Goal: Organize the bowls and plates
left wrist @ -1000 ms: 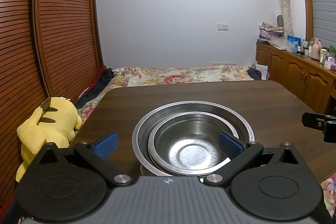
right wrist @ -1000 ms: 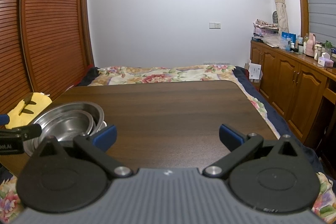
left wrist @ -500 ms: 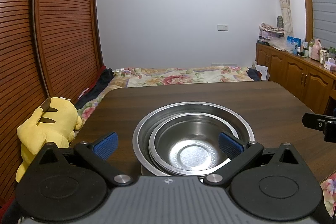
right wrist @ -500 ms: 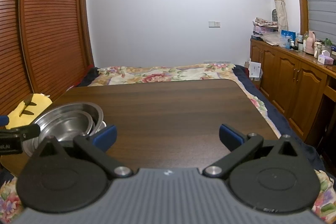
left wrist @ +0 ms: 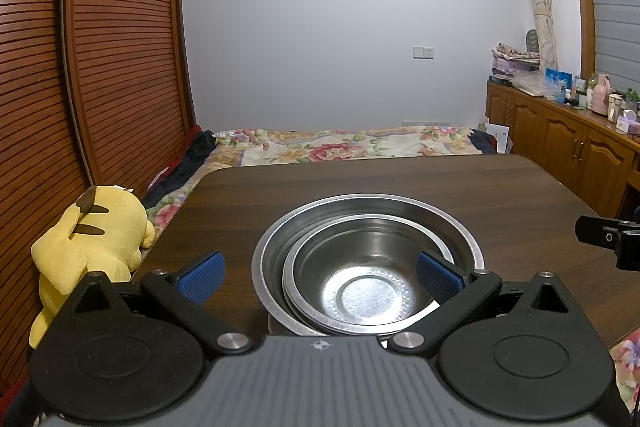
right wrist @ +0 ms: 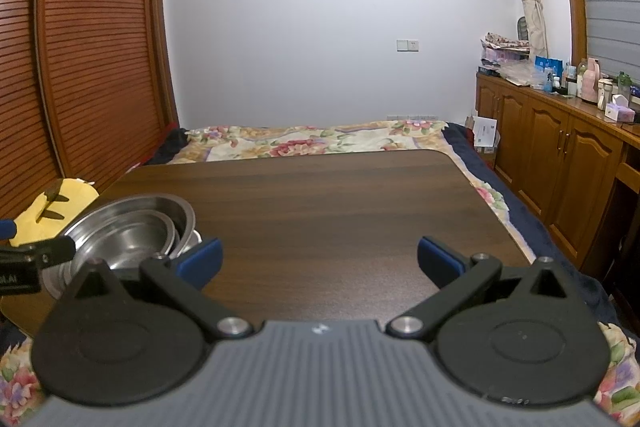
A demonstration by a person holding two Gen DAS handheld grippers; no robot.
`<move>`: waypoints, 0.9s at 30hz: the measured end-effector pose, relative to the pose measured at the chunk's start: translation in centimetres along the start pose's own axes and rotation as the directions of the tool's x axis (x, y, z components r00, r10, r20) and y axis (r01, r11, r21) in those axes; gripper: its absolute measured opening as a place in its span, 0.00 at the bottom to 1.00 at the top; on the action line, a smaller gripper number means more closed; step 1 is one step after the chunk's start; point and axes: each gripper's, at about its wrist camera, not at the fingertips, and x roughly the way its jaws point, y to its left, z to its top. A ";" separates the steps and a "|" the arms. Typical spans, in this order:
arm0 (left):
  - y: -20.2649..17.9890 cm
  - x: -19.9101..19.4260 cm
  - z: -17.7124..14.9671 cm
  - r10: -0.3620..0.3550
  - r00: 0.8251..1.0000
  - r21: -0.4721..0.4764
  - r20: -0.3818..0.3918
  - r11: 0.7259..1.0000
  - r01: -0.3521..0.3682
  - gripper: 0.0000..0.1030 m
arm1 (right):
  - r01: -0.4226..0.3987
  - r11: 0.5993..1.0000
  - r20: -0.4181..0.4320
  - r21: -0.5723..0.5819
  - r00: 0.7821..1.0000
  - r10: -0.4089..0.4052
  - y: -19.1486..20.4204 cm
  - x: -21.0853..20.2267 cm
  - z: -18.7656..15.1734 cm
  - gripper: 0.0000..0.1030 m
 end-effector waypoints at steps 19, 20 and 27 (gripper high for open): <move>0.1 -0.1 0.0 -0.005 1.000 -0.001 0.005 1.000 0.005 1.00 | -0.001 1.000 0.003 0.000 1.000 0.001 0.0 0.0 -0.1 1.00; 0.2 -0.1 0.1 -0.005 1.000 0.000 0.005 1.000 0.005 1.00 | -0.001 1.000 0.003 0.000 1.000 0.001 0.0 0.0 -0.1 1.00; 0.1 -0.1 0.0 -0.005 1.000 0.000 0.004 1.000 0.005 1.00 | -0.002 1.000 0.004 -0.001 1.000 0.002 0.1 -0.1 -0.1 1.00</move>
